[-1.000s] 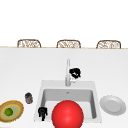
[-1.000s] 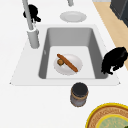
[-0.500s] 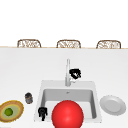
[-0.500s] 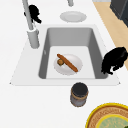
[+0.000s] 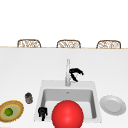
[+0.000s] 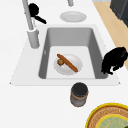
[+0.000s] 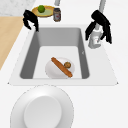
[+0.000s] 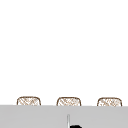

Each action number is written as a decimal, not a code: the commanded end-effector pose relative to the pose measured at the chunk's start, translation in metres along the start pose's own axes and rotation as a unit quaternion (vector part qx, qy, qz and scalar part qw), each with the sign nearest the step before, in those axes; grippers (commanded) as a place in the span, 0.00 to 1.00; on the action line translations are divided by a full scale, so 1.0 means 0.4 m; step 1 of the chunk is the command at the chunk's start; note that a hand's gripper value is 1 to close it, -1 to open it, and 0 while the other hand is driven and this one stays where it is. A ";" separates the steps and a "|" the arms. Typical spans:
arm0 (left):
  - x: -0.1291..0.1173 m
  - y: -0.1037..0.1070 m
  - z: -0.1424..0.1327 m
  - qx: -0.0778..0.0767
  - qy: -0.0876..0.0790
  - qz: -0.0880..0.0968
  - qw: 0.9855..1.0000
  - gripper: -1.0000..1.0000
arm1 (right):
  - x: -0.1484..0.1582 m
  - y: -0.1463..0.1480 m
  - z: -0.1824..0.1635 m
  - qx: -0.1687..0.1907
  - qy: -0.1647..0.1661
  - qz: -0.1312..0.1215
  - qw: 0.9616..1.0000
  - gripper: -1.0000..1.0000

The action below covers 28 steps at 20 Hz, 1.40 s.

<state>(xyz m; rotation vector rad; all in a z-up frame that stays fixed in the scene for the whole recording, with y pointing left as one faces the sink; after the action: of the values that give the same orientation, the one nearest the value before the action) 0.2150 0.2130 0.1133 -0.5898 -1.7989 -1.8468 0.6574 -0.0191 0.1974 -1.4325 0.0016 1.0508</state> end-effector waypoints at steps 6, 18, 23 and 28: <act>0.000 0.000 0.000 0.000 0.000 0.000 1.000 0.50 | -0.052 -0.063 -0.048 0.041 -0.044 -0.018 0.998 0.00; 0.000 0.000 0.000 0.000 0.000 0.000 1.000 0.50 | -0.169 -0.065 -0.083 0.059 -0.131 -0.053 0.988 0.00; 0.000 0.000 0.000 0.000 0.000 0.000 1.000 0.50 | -0.217 -0.037 -0.110 0.056 -0.161 -0.052 0.984 0.00; 0.000 0.000 0.000 0.000 0.000 0.000 1.000 0.50 | -0.218 -0.036 -0.117 0.059 -0.141 -0.038 0.987 0.00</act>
<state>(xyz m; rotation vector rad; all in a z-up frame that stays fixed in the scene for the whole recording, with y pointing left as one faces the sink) 0.2150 0.2130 0.1133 -0.5898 -1.7989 -1.8468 0.6414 -0.1047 0.2488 -1.1624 -0.1865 1.1623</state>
